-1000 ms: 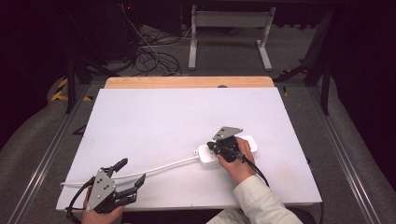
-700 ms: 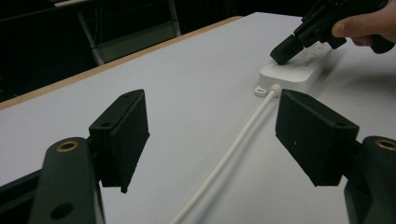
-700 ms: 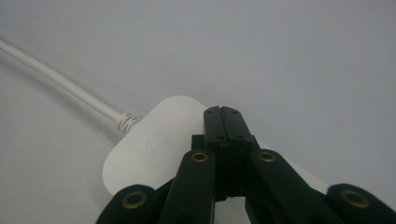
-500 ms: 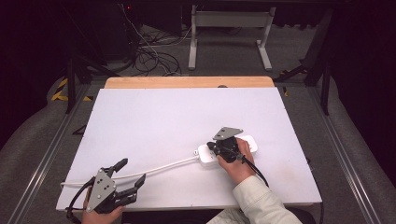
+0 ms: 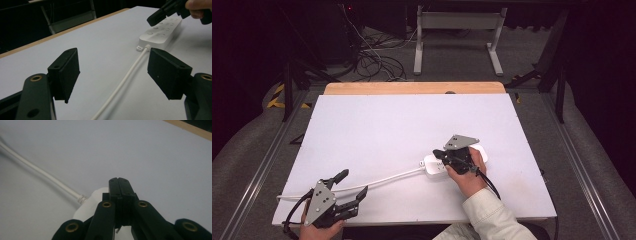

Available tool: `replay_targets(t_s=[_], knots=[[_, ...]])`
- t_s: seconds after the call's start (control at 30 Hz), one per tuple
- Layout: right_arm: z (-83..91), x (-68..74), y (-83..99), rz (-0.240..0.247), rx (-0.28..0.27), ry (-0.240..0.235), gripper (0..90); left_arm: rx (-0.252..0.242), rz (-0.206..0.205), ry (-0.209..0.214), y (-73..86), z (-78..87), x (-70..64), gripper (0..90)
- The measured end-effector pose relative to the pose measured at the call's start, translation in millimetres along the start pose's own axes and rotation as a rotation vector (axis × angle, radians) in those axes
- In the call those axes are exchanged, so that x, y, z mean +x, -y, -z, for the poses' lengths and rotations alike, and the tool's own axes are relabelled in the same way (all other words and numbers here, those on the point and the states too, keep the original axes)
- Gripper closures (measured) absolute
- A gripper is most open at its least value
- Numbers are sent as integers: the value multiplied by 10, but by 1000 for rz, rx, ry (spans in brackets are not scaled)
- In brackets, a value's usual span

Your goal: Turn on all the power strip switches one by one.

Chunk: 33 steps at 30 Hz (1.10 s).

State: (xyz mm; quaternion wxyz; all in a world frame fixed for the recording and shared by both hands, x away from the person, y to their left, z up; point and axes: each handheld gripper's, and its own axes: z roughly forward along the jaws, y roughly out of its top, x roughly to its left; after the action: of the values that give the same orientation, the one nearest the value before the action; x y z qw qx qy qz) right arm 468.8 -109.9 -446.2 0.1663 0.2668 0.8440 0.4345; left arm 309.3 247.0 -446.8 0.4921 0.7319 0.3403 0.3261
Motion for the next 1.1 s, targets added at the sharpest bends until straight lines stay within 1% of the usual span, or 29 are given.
replay_targets(t_s=[0.07,0.2,0.5,0.53,0.57,0.67,0.77,0.9,1.0,1.03,1.1], knots=[[32,31,-28,9,-8,-10,900,-1,-7,0,-2,3,-3,263],[51,73,-53,26,-9,-11,900,-3,-4,-1,-3,6,-11,263],[86,61,-69,31,-15,-16,900,1,-2,2,-2,4,-2,263],[91,56,-71,33,-18,-18,831,7,0,3,-4,4,0,263],[98,53,-76,35,-28,-17,782,22,-11,-2,-10,5,6,266],[150,48,-95,48,-62,-19,679,26,-1,-2,-14,13,12,268],[213,31,-119,48,-82,-29,569,29,0,-1,-19,11,19,267],[305,10,-132,61,-114,-35,457,30,6,1,-16,10,22,268],[401,5,-138,67,-131,-23,391,29,4,-3,-17,15,34,268],[435,6,-136,76,-135,-13,370,28,5,-3,-17,15,34,267],[502,1,-126,75,-136,-8,337,29,3,-3,-16,16,32,267]])
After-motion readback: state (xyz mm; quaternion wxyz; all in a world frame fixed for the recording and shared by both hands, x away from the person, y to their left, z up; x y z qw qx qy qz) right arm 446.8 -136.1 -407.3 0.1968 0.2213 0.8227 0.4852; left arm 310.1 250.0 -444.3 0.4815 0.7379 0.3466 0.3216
